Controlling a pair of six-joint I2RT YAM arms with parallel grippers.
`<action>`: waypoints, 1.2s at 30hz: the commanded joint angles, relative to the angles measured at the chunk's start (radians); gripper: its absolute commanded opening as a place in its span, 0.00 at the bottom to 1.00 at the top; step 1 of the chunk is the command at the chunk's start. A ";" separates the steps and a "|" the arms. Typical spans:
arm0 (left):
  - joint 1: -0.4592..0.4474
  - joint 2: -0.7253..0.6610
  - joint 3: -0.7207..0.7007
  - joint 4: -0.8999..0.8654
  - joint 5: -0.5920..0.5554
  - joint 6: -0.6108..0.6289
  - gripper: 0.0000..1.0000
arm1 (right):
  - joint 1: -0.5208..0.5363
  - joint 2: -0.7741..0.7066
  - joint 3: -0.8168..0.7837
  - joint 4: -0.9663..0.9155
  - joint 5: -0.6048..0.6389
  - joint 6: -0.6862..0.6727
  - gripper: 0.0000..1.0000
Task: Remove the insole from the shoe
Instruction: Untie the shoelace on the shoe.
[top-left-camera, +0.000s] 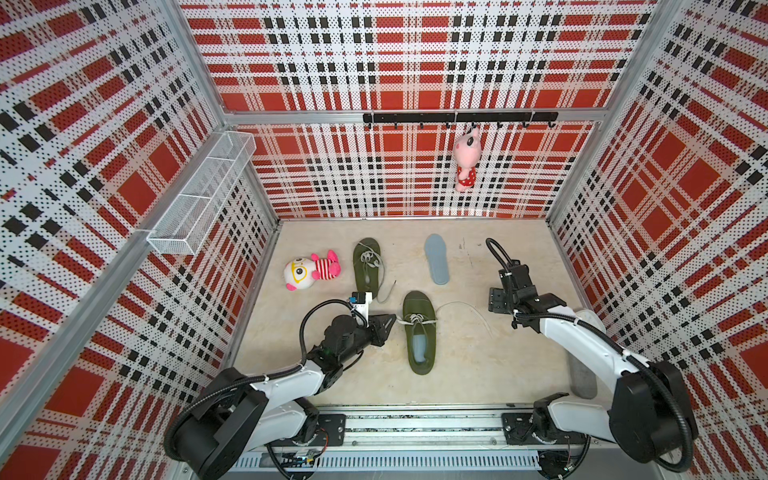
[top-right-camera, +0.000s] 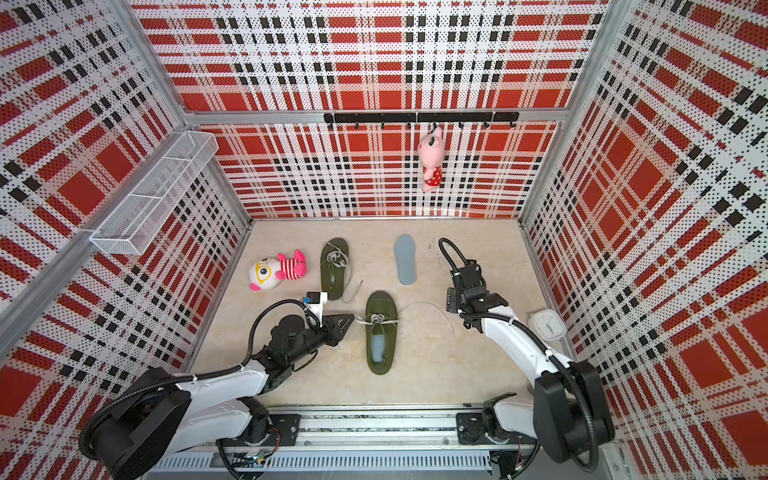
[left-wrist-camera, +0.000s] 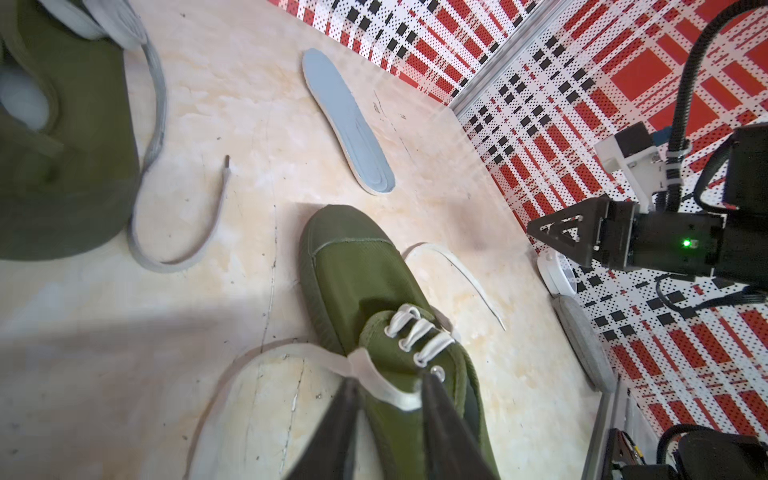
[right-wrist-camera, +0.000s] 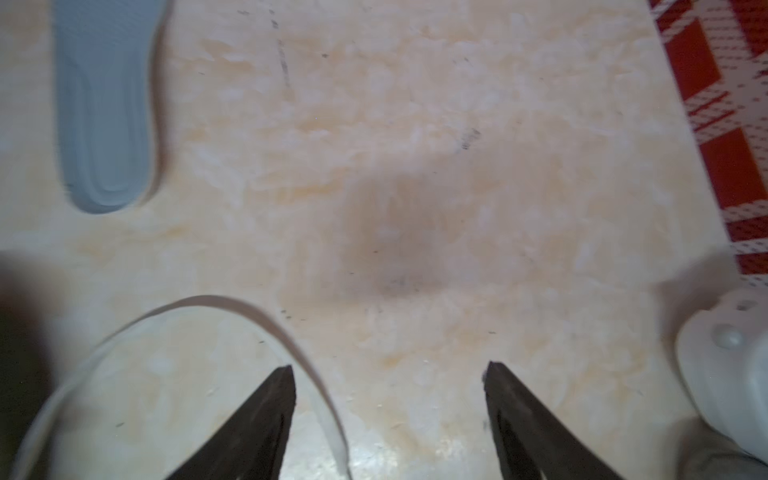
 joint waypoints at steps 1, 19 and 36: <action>0.037 -0.074 -0.004 -0.012 0.017 0.015 0.46 | 0.040 -0.051 0.007 0.038 -0.199 -0.018 0.79; -0.255 -0.007 0.052 -0.223 -0.133 0.030 0.79 | 0.556 0.088 0.007 0.046 -0.214 0.243 0.95; -0.230 0.289 0.144 -0.310 -0.275 -0.086 0.58 | 0.569 0.341 0.066 -0.052 0.017 0.314 0.84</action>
